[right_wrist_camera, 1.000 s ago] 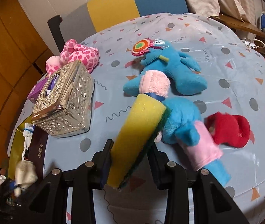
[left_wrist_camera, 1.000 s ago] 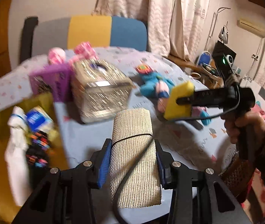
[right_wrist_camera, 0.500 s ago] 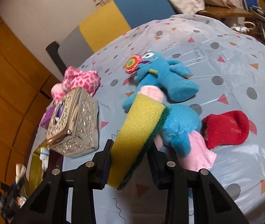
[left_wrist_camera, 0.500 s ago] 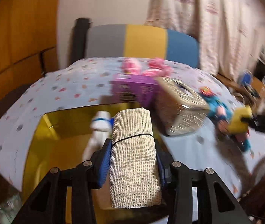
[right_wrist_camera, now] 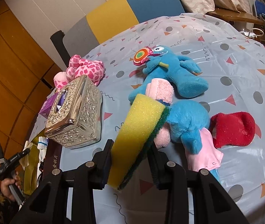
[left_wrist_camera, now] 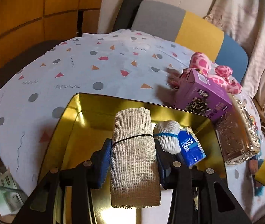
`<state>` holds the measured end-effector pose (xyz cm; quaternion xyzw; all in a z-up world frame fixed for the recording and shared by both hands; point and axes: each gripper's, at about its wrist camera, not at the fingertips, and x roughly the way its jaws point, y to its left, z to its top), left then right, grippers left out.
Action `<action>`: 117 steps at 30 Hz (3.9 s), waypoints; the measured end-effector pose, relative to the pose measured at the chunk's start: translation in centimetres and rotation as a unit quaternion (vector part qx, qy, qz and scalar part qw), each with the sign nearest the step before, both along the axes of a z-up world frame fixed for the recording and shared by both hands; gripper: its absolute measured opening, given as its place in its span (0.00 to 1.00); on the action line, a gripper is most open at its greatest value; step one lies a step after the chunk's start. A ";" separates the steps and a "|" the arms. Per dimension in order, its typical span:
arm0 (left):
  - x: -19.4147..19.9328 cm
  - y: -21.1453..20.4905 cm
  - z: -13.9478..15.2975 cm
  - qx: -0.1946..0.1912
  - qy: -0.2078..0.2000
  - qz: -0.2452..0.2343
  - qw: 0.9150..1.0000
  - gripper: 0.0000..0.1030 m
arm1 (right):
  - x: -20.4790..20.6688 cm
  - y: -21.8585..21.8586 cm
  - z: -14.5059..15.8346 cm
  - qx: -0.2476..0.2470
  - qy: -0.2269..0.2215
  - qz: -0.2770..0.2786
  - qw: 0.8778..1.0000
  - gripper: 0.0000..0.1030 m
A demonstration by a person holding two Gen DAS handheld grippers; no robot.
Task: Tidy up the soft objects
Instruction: 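Carry the beige roll into the gold tray and open the left gripper while the right holds the sponge, then carry the yellow-green sponge into the gold tray and open the right gripper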
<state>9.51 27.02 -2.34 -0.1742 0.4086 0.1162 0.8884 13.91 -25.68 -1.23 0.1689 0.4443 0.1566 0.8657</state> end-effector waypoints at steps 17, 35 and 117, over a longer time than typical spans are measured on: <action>3.1 -0.9 -2.2 0.042 0.031 0.012 0.999 0.62 | 0.5 0.9 -0.7 -0.030 0.017 0.013 0.999 0.34; -5.9 -9.3 2.9 0.083 -0.068 -0.021 0.994 0.72 | 0.5 1.4 -0.8 -0.045 0.021 0.021 0.999 0.34; -10.4 -6.0 2.6 0.082 -0.055 0.023 0.995 0.80 | -0.8 28.5 2.4 -0.107 -0.062 0.254 0.959 0.77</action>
